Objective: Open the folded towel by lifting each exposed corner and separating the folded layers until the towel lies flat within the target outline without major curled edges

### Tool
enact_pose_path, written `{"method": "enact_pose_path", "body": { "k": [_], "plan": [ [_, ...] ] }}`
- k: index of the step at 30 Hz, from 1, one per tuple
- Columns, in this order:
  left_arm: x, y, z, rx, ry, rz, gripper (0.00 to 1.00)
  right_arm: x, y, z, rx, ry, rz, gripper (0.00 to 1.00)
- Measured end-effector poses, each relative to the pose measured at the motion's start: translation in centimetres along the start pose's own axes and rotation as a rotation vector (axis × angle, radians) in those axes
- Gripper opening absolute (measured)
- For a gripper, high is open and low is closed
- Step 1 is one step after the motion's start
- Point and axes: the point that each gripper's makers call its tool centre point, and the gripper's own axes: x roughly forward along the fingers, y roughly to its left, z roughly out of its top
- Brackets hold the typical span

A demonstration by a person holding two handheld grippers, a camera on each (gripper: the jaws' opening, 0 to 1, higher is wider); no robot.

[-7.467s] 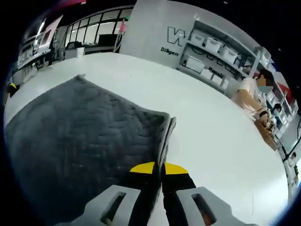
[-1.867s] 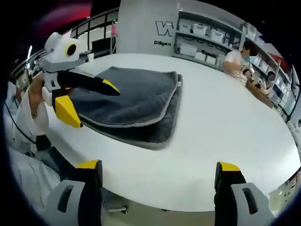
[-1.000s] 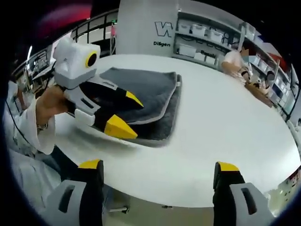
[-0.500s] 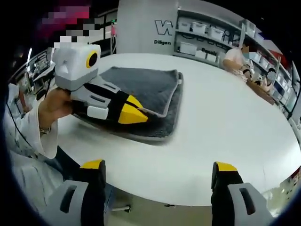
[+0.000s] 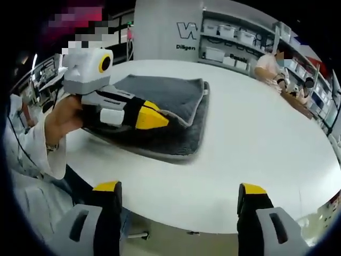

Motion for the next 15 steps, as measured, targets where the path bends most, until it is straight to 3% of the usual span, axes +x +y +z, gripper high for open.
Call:
{"method": "enact_pose_path", "body": {
  "k": [15],
  "plan": [
    [-3.1, 3.4, 1.8, -0.037, -0.092, 0.084, 0.01, 0.4, 0.5, 0.8, -0.025, 0.003, 0.009, 0.87]
  ]
}}
